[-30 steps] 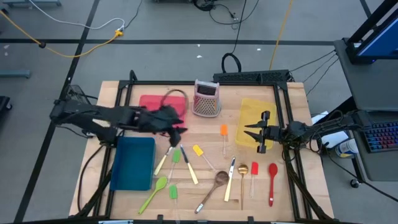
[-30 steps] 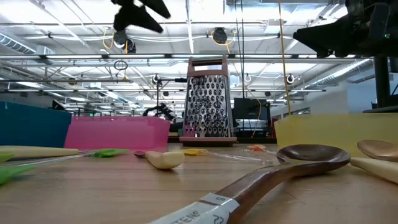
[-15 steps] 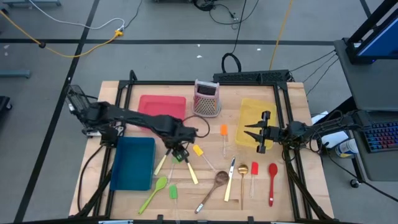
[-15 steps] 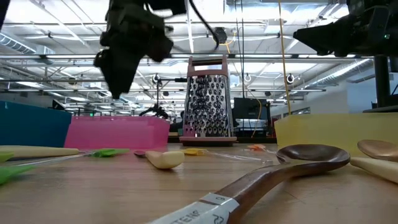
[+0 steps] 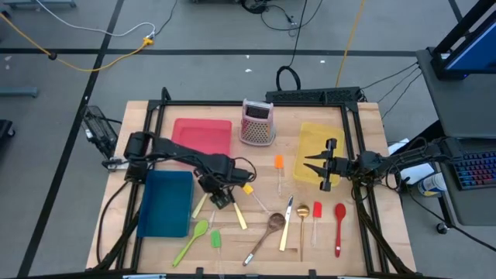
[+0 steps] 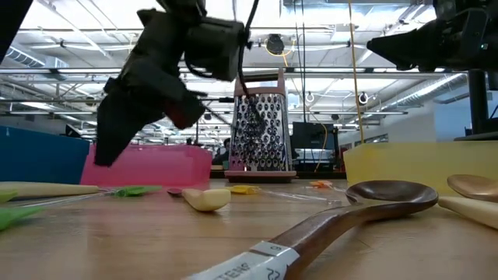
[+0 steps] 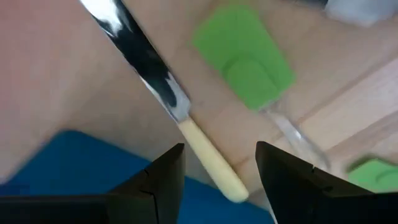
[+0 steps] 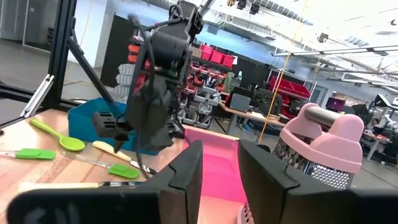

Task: Pick & Place Kitchen Items
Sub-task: Put the yellow knife into the red bin

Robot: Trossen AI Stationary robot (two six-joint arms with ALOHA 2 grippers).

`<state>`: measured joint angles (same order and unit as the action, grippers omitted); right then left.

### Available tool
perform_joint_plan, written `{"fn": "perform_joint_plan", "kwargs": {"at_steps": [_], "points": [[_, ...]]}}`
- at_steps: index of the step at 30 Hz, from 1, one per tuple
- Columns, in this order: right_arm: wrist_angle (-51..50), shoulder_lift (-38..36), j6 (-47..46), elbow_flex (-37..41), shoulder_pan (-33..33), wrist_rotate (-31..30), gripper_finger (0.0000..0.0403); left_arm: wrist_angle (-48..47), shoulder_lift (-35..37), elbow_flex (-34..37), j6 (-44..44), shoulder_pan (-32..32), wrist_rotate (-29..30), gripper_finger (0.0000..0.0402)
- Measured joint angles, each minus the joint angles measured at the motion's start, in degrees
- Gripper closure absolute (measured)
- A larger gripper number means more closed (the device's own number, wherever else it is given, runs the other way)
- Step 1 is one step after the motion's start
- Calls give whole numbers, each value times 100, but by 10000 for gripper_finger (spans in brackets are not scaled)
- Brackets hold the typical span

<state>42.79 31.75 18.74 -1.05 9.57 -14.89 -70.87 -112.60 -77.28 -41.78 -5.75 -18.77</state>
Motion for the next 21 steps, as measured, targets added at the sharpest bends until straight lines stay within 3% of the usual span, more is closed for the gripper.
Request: {"fn": "perform_joint_plan", "kwargs": {"at_steps": [12, 17, 21], "points": [[-112, 4, -1, -1, 0, 1, 309, 150, -150, 677, 310, 43, -105, 199], [-121, 4, 0, -1, -1, 2, 307, 777, -150, 707, 753, 62, -15, 200], [-135, 4, 0, 1, 1, 2, 309, 960, -135, 707, 894, 62, -17, 223]]}}
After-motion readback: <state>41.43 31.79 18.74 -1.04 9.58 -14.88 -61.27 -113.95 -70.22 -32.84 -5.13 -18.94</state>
